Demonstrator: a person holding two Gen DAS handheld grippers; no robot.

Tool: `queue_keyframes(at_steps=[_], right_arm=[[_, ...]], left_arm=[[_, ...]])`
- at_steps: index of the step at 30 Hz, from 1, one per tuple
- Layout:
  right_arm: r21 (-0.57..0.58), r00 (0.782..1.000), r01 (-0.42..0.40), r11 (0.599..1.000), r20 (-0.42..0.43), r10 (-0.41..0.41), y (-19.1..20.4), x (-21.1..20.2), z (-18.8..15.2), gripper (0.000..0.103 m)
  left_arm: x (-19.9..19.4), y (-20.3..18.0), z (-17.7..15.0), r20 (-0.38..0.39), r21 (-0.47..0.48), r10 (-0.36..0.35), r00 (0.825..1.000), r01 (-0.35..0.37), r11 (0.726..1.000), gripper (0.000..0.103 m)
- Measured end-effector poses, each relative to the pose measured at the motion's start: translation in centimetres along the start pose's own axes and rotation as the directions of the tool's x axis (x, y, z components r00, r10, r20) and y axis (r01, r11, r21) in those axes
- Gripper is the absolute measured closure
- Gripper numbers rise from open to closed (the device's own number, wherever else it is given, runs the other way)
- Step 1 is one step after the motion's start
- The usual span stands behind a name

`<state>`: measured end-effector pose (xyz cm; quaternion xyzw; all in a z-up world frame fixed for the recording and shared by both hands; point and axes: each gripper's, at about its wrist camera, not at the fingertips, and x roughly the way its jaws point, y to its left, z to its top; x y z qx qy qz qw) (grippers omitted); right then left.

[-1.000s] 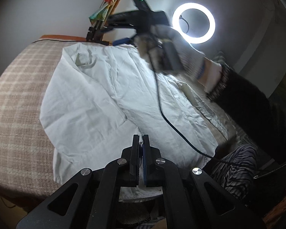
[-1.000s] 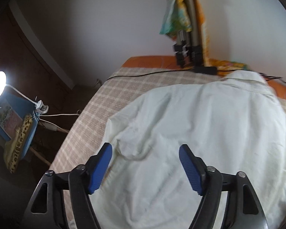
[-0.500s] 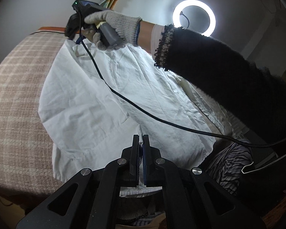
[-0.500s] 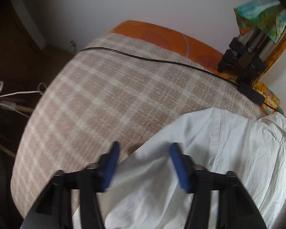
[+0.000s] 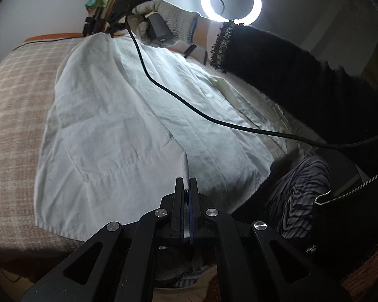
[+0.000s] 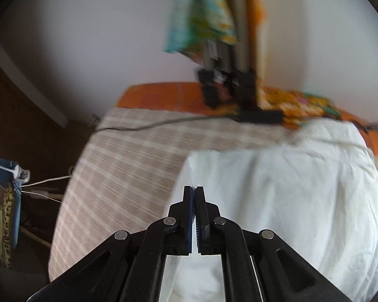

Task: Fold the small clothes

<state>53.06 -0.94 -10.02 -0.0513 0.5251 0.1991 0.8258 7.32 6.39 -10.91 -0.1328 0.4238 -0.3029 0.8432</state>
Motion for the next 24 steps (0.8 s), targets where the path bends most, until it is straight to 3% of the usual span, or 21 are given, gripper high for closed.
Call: queue_keyframes(at_steps=[4, 6, 8, 10, 13, 15, 16, 19, 24], right_arm=[[-0.076, 0.98, 0.186, 0.98, -0.058, -0.191, -1.8, 0.6, -2.4, 0.096], [-0.113, 0.972, 0.227, 0.967, -0.041, -0.232, -1.9, -0.1, -2.8, 0.074], [-0.134, 0.976, 0.219, 0.967, 0.009, -0.22, -1.3, -1.5, -3.1, 0.073], [-0.164, 0.985, 0.169, 0.972, 0.047, -0.164, 0.1, -3.4, -3.3, 0.069], [-0.263, 0.997, 0.074, 0.962, 0.054, -0.061, 3.2, -5.3, -3.8, 0.064], [-0.361, 0.999, 0.038, 0.932, 0.025, -0.031, 6.0, -5.6, -4.4, 0.063], [-0.401, 0.999, 0.037, 0.915, 0.004, -0.038, 7.3, -5.4, -4.9, 0.063], [-0.482, 0.993, 0.046, 0.875, -0.075, -0.093, 9.7, -3.8, -6.7, 0.063], [-0.536, 0.975, 0.074, 0.841, -0.14, -0.175, 10.2, -1.2, -8.2, 0.063]], left_arm=[[0.9, -0.8, -0.5, -0.038, 0.039, -0.002, 0.999, 0.004, 0.999, 0.102], [1.3, -1.1, -0.5, -0.056, 0.053, -0.01, 0.998, 0.013, 0.998, 0.102], [1.1, -1.5, -0.4, -0.054, 0.065, -0.015, 0.998, 0.018, 0.998, 0.1], [0.6, -1.7, -0.1, -0.039, 0.063, -0.035, 0.999, 0.037, 0.997, 0.092], [-0.7, -2.4, 0.3, 0.005, 0.09, -0.062, 0.998, 0.061, 0.994, 0.09], [-1.5, -2.8, 0.5, 0.049, 0.13, -0.013, 0.999, 0.007, 0.992, 0.076], [-1.8, -2.4, 0.7, 0.07, 0.126, 0.024, 0.997, -0.033, 0.992, 0.074], [-1.6, 0.3, 1.0, 0.068, 0.006, 0.093, 0.993, -0.094, 0.996, 0.074], [-1.3, 4.6, 0.5, 0.022, -0.127, 0.232, 0.973, -0.227, 0.966, 0.074]])
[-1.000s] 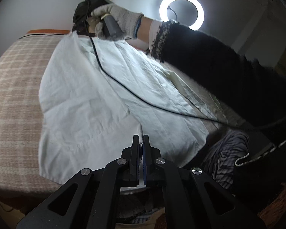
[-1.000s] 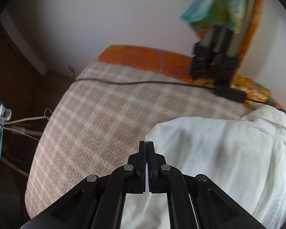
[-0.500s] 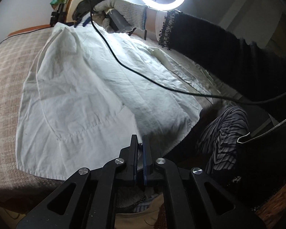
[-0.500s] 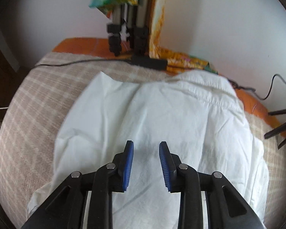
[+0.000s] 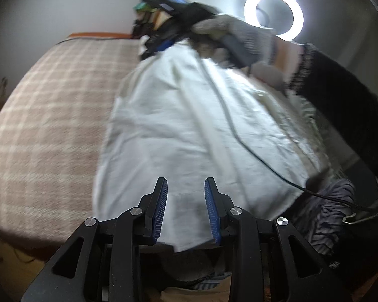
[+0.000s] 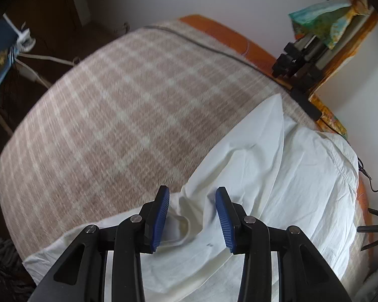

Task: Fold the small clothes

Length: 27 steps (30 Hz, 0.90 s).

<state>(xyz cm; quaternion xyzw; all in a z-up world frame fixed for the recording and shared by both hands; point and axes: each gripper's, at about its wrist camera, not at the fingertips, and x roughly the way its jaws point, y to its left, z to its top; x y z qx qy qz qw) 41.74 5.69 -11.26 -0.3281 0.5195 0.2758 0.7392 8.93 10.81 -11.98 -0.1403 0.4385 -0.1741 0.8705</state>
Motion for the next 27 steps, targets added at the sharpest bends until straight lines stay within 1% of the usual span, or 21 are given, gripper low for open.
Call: queue_keyframes(at_steps=[2, 4, 5, 6, 7, 9, 14, 17, 22, 23, 24, 25, 26, 27], right_arm=[[-0.014, 1.0, 0.012, 1.0, -0.017, -0.012, 0.1, -0.1, -0.3, 0.063], [-0.023, 1.0, -0.002, 1.0, -0.022, 0.002, 0.2, -0.5, -0.2, 0.063], [-0.028, 1.0, -0.017, 0.999, -0.02, 0.017, 0.1, -0.5, 0.1, 0.061], [-0.034, 0.999, -0.034, 0.999, -0.013, 0.033, 0.0, -1.1, 0.0, 0.057], [-0.043, 0.999, -0.044, 0.998, -0.01, 0.044, 0.1, -1.4, 0.0, 0.055], [-0.066, 0.998, -0.054, 0.996, -0.015, 0.053, 0.6, -2.1, -0.2, 0.054], [-0.128, 0.998, -0.032, 0.991, -0.055, 0.025, 1.2, -1.8, -1.4, 0.056], [-0.137, 0.998, -0.041, 0.99, -0.056, 0.034, 0.7, -1.7, -1.7, 0.057], [-0.179, 0.997, -0.018, 0.984, -0.071, 0.005, 1.0, -1.1, -2.3, 0.057], [-0.177, 0.998, -0.004, 0.984, -0.064, -0.007, 1.0, -0.9, -2.3, 0.062], [-0.167, 0.998, -0.002, 0.986, -0.061, -0.009, 1.0, -0.8, -2.3, 0.069], [-0.148, 0.998, -0.001, 0.989, -0.059, -0.008, 0.9, -0.6, -2.2, 0.074], [-0.137, 0.998, 0.012, 0.991, -0.053, -0.02, 0.9, -0.4, -2.0, 0.086], [-0.133, 0.998, 0.037, 0.99, -0.039, -0.042, 1.0, -0.4, -1.8, 0.095]], left_arm=[[0.7, 1.1, -0.2, -0.03, -0.021, 0.024, 0.999, -0.025, 0.999, 0.074], [1.6, 2.0, -0.5, -0.064, -0.044, 0.044, 0.997, -0.046, 0.998, 0.074], [1.9, 2.4, -0.7, -0.078, -0.058, 0.046, 0.996, -0.051, 0.997, 0.074], [2.3, 2.8, -0.9, -0.097, -0.075, 0.047, 0.994, -0.055, 0.996, 0.075], [2.2, 3.1, -1.1, -0.093, -0.085, 0.039, 0.995, -0.047, 0.995, 0.075], [2.0, 3.1, -1.2, -0.094, -0.088, 0.041, 0.995, -0.049, 0.995, 0.074], [2.0, 3.0, -1.2, -0.092, -0.085, 0.049, 0.995, -0.057, 0.995, 0.074], [2.2, 3.0, -1.1, -0.093, -0.092, 0.048, 0.995, -0.056, 0.994, 0.074], [2.2, 3.1, -0.9, -0.093, -0.09, 0.05, 0.994, -0.058, 0.994, 0.074], [2.3, 3.1, -0.9, -0.094, -0.087, 0.052, 0.994, -0.06, 0.994, 0.074], [2.3, 3.0, -0.9, -0.095, -0.086, 0.054, 0.994, -0.062, 0.994, 0.074], [2.3, 2.9, -0.8, -0.096, -0.084, 0.056, 0.994, -0.064, 0.994, 0.074], [2.4, 2.8, -0.8, -0.098, -0.081, 0.058, 0.994, -0.066, 0.995, 0.074], [2.5, 2.7, -0.8, -0.098, -0.076, 0.059, 0.993, -0.066, 0.995, 0.074]])
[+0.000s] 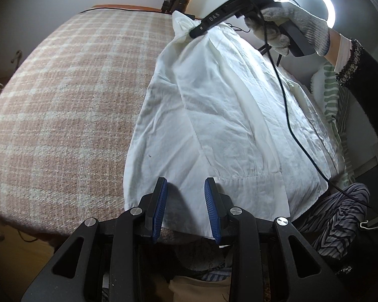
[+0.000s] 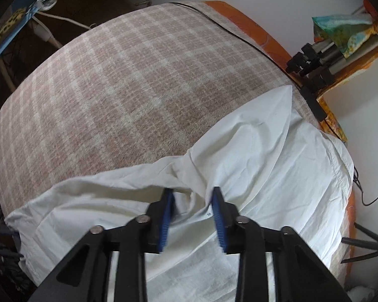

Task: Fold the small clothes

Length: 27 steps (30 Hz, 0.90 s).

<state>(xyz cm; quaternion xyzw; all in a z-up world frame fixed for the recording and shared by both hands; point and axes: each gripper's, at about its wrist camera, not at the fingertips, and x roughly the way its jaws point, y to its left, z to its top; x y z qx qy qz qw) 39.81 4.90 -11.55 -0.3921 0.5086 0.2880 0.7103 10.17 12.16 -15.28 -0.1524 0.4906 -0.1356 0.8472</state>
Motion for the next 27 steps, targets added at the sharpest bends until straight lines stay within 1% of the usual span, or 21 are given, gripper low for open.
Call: queue_keyframes(at_steps=[1, 2, 4, 6, 7, 8, 10, 12, 14, 15, 16, 17, 18, 19, 20, 21, 22, 23, 24, 26, 27], right_arm=[[0.008, 1.0, 0.015, 1.0, 0.023, -0.015, 0.1, -0.3, 0.3, 0.095], [0.027, 0.999, 0.007, 1.0, 0.048, -0.008, 0.1, -0.7, 0.7, 0.097], [0.091, 0.995, -0.035, 0.995, 0.099, 0.026, -0.3, -1.6, 1.8, 0.098], [0.149, 0.989, -0.09, 0.985, 0.133, 0.07, -0.6, -2.1, 3.1, 0.098], [0.152, 0.988, -0.098, 0.984, 0.137, 0.077, -0.3, -2.0, 3.8, 0.098], [0.138, 0.989, -0.081, 0.987, 0.133, 0.063, 0.3, -1.7, 4.4, 0.098], [0.113, 0.993, -0.043, 0.993, 0.111, 0.03, 1.7, -0.6, 5.0, 0.098], [0.104, 0.996, -0.025, 0.994, 0.089, 0.016, 2.4, 0.7, 5.3, 0.098], [0.096, 0.996, -0.011, 0.995, 0.092, 0.002, 2.7, 1.3, 5.2, 0.098], [0.103, 0.995, -0.016, 0.995, 0.097, 0.006, 2.6, 1.2, 5.1, 0.097], [0.114, 0.994, -0.029, 0.993, 0.107, 0.017, 2.3, 1.0, 4.9, 0.095], [0.125, 0.993, -0.042, 0.991, 0.119, 0.027, 1.9, 0.6, 4.7, 0.091], [0.134, 0.99, -0.062, 0.989, 0.137, 0.043, 1.5, 0.1, 4.4, 0.08], [0.144, 0.985, -0.084, 0.986, 0.159, 0.061, 1.0, -0.5, 4.0, 0.072], [0.156, 0.978, -0.107, 0.982, 0.192, 0.076, 0.5, -1.2, 3.4, 0.061], [0.176, 0.969, -0.132, 0.975, 0.229, 0.09, -0.2, -2.1, 2.7, 0.056], [0.199, 0.961, -0.157, 0.967, 0.255, 0.104, -0.9, -2.7, 2.0, 0.055], [0.229, 0.956, -0.173, 0.958, 0.272, 0.108, -1.6, -3.2, 1.3, 0.054], [0.265, 0.956, -0.176, 0.948, 0.275, 0.101, -2.3, -3.4, 0.6, 0.053], [0.322, 0.963, -0.155, 0.934, 0.259, 0.071, -3.5, -3.2, -0.8, 0.053], [0.334, 0.967, -0.151, 0.931, 0.247, 0.068, -3.7, -2.9, -1.2, 0.053]], left_arm=[[0.0, 0.0, 0.0, 0.0, 0.003, 0.0, 1.0, 0.0, 1.0, 0.074], [0.0, -0.1, -0.1, -0.001, 0.006, -0.002, 1.0, 0.002, 1.0, 0.074], [0.1, 0.0, -0.2, 0.002, -0.002, -0.014, 1.0, 0.014, 1.0, 0.074], [0.0, 0.6, -0.2, 0.005, -0.03, -0.04, 0.999, 0.04, 0.999, 0.074], [0.0, 1.0, -0.3, 0.007, -0.059, -0.066, 0.998, 0.067, 0.996, 0.074], [-0.1, 1.3, -0.3, 0.01, -0.087, -0.092, 0.996, 0.093, 0.992, 0.074], [-0.2, 2.0, -0.4, 0.019, -0.153, -0.161, 0.987, 0.162, 0.975, 0.074], [-0.5, 2.2, -0.5, 0.037, -0.19, -0.207, 0.978, 0.211, 0.959, 0.074], [-1.0, 1.7, -0.5, 0.054, -0.185, -0.239, 0.97, 0.245, 0.952, 0.074], [-1.0, 1.2, -0.4, 0.055, -0.165, -0.24, 0.969, 0.246, 0.955, 0.07], [-1.0, 0.6, -0.3, 0.045, -0.139, -0.224, 0.974, 0.228, 0.964, 0.065], [-0.7, 0.1, -0.2, 0.035, -0.117, -0.192, 0.981, 0.195, 0.974, 0.056], [-0.2, -0.2, -0.1, 0.017, -0.109, -0.163, 0.986, 0.164, 0.98, 0.055], [0.5, -0.5, -0.1, -0.008, -0.107, -0.146, 0.989, 0.145, 0.984, 0.055], [1.0, -0.8, -0.1, -0.017, -0.099, -0.134, 0.991, 0.132, 0.986, 0.057], [0.9, -1.1, -0.2, 0.006, -0.078, -0.118, 0.993, 0.118, 0.99, 0.058], [1.0, -1.6, -0.2, 0.005, -0.053, -0.1, 0.995, 0.101, 0.994, 0.058], [1.0, -2.0, -0.1, 0.016, -0.023, -0.079, 0.997, 0.079, 0.997, 0.064], [1.2, -2.2, 0.0, 0.016, -0.007, -0.067, 0.998, 0.067, 0.998, 0.08], [1.6, -1.9, -0.2, 0.02, -0.012, -0.075, 0.997, 0.075, 0.997, 0.091], [1.6, -1.4, -0.2, 0.024, -0.026, -0.085, 0.996, 0.086, 0.996, 0.094]])
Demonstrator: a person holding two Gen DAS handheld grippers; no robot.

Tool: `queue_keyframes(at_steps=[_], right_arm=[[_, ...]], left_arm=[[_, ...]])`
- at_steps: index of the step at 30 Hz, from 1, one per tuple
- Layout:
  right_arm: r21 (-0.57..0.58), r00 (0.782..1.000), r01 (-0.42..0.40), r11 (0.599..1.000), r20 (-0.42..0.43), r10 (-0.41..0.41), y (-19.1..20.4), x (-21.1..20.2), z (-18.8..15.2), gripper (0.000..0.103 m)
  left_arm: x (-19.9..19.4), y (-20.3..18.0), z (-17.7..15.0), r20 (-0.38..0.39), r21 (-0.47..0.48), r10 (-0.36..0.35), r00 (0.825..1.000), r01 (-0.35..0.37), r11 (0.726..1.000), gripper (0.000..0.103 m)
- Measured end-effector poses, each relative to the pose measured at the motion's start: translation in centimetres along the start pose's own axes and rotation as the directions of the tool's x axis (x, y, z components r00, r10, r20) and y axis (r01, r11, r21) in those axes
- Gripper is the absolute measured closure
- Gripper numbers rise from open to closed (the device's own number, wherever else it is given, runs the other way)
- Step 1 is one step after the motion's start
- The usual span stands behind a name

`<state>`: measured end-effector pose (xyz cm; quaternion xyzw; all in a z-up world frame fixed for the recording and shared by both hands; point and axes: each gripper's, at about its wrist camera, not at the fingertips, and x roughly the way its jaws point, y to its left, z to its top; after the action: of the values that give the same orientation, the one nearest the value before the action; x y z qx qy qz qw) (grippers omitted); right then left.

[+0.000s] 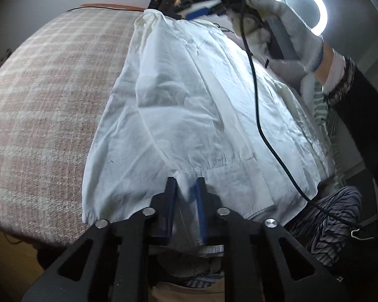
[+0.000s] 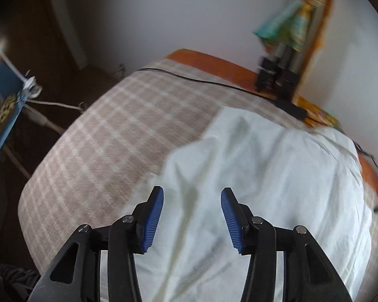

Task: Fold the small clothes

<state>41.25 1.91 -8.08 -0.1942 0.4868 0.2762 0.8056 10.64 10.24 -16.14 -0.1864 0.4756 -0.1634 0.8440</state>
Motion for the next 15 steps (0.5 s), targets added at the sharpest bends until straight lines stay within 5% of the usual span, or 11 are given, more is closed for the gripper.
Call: queue_keyframes(at_steps=[4, 5, 6, 8, 15], right_arm=[[0.022, 0.999, -0.005, 1.0, -0.039, 0.006, -0.7, 1.9, -1.5, 0.053], [0.033, 0.999, -0.014, 0.999, -0.05, 0.015, -0.7, 2.4, -1.8, 0.06], [0.05, 0.998, -0.028, 0.998, -0.063, 0.031, -0.8, 3.0, -2.0, 0.082], [0.099, 0.994, -0.066, 0.993, -0.074, 0.074, -1.1, 3.8, -2.2, 0.1], [0.228, 0.986, -0.167, 0.959, 0.039, 0.162, -3.6, 0.7, -4.0, 0.103]], left_arm=[[-0.1, -0.2, 0.0, 0.007, -0.024, -0.024, 1.0, 0.024, 0.999, 0.097], [-0.5, -0.1, 0.0, 0.012, -0.013, -0.021, 1.0, 0.021, 1.0, 0.097], [-0.7, -0.3, 0.1, 0.018, -0.002, -0.021, 1.0, 0.021, 1.0, 0.097], [-1.5, -0.4, 0.1, 0.036, 0.015, -0.021, 0.999, 0.02, 1.0, 0.098], [-5.6, 2.1, 0.3, 0.112, -0.022, 0.014, 0.994, -0.012, 1.0, 0.098]])
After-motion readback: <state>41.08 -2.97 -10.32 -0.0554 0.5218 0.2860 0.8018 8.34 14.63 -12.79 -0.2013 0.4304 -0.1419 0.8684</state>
